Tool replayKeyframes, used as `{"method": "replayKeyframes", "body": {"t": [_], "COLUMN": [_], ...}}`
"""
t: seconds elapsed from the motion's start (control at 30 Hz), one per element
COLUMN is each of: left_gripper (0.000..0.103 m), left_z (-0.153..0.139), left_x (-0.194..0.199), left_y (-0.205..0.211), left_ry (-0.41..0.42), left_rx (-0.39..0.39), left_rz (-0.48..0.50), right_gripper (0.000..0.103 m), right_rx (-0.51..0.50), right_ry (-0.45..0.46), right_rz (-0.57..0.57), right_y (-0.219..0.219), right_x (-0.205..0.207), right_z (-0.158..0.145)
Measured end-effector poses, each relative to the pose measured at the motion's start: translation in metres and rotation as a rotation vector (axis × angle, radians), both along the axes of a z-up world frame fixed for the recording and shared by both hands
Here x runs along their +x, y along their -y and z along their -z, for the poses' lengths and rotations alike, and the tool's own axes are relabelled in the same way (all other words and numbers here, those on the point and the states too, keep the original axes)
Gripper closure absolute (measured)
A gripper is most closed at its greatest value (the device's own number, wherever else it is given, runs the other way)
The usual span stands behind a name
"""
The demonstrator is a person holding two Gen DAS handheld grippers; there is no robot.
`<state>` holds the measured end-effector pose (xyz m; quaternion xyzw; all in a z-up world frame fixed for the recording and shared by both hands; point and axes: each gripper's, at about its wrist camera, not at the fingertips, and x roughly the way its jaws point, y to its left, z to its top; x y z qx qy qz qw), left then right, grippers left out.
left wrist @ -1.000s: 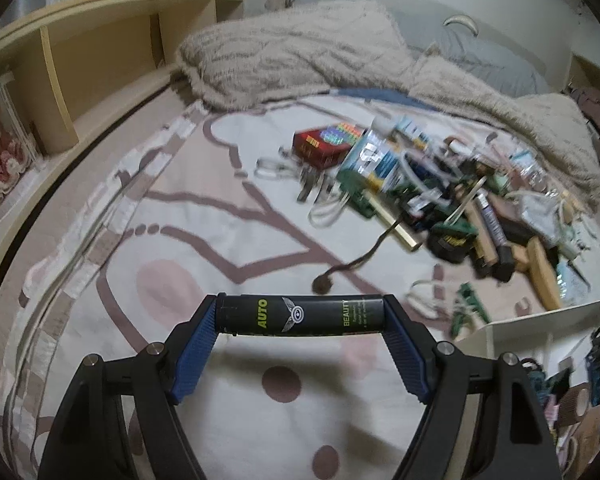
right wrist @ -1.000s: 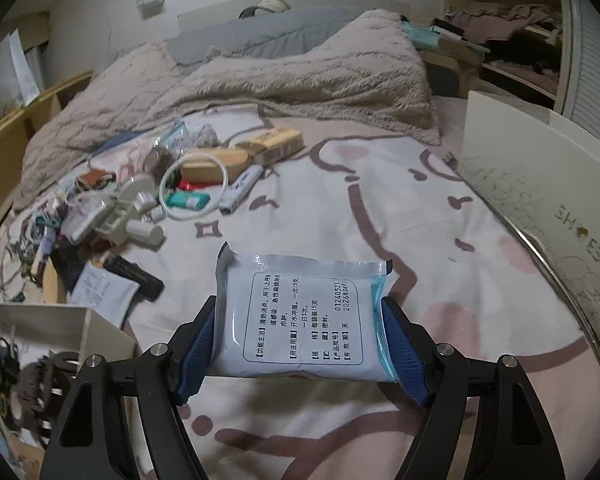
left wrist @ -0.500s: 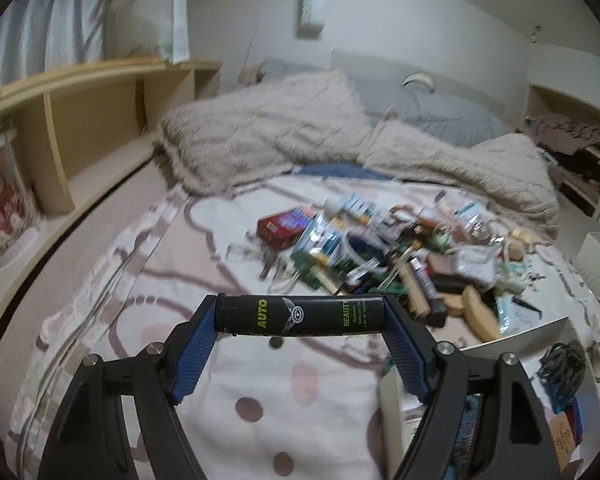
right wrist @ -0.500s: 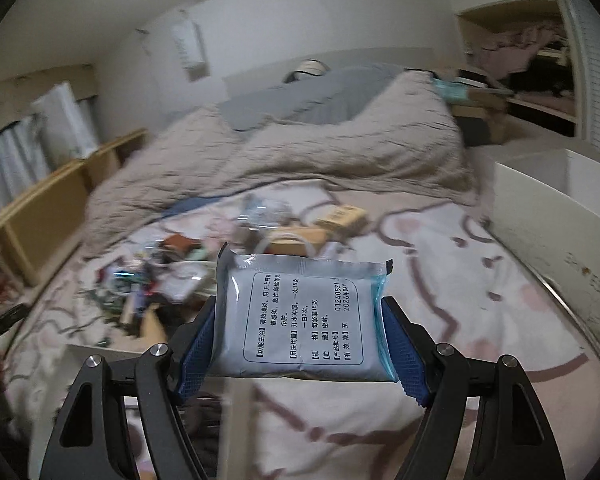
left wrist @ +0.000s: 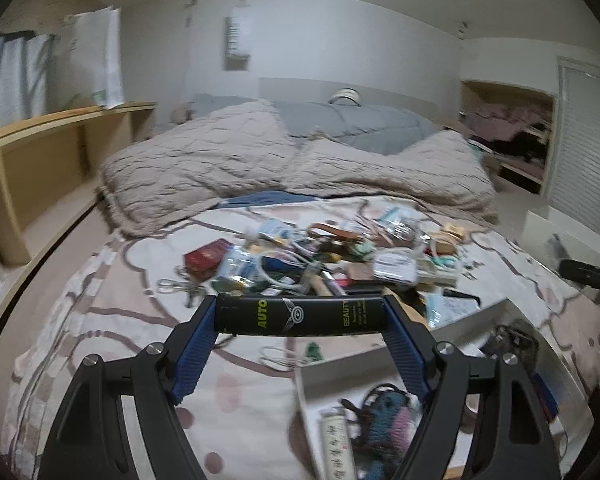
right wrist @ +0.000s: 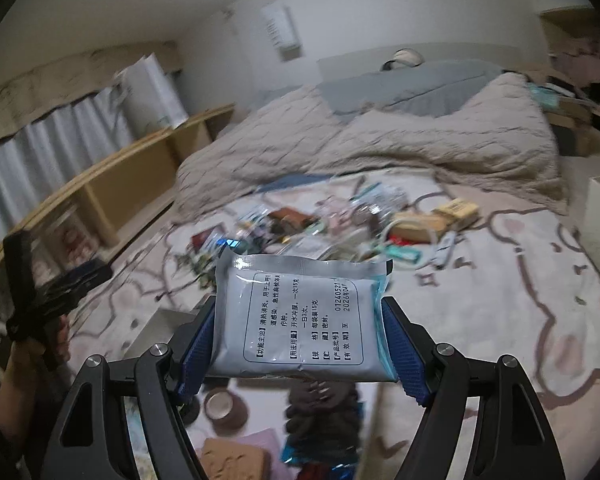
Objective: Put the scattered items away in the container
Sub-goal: 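Carry the black tube and white packet over the white box tray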
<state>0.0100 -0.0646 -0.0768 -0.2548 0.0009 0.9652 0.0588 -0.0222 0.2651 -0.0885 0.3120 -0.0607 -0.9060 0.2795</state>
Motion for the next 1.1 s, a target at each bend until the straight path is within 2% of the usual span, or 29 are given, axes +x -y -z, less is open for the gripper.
{"method": "replayKeyframes", "body": {"t": [0.27, 0.57, 0.83, 1.03, 1.1], "left_gripper": [0.024, 0.024, 0.024, 0.024, 0.024], "left_z": [0.016, 0.026, 0.029, 0.033, 0.034], "left_x": [0.001, 0.004, 0.007, 0.009, 0.009], "left_y": [-0.031, -0.047, -0.057, -0.063, -0.065], "left_ry": [0.088, 0.152, 0.181, 0.209, 0.222], "left_rx": [-0.014, -0.016, -0.03, -0.031, -0.022], "left_rz": [0.117, 0.184, 0.23, 0.284, 0.305], "right_gripper": [0.025, 0.025, 0.025, 0.025, 0.021], "right_rx": [0.125, 0.236, 0.321, 0.38, 0.396], "right_ry": [0.058, 0.068, 0.089, 0.114, 0.12], "right_rz": [-0.181, -0.364, -0.46, -0.491, -0.487], "right_y": [0.045, 0.079, 0.099, 0.105, 0.106], "right_x": [0.017, 0.039, 0.055, 0.06, 0.06], "right_z": [0.019, 0.035, 0.05, 0.06, 0.063]}}
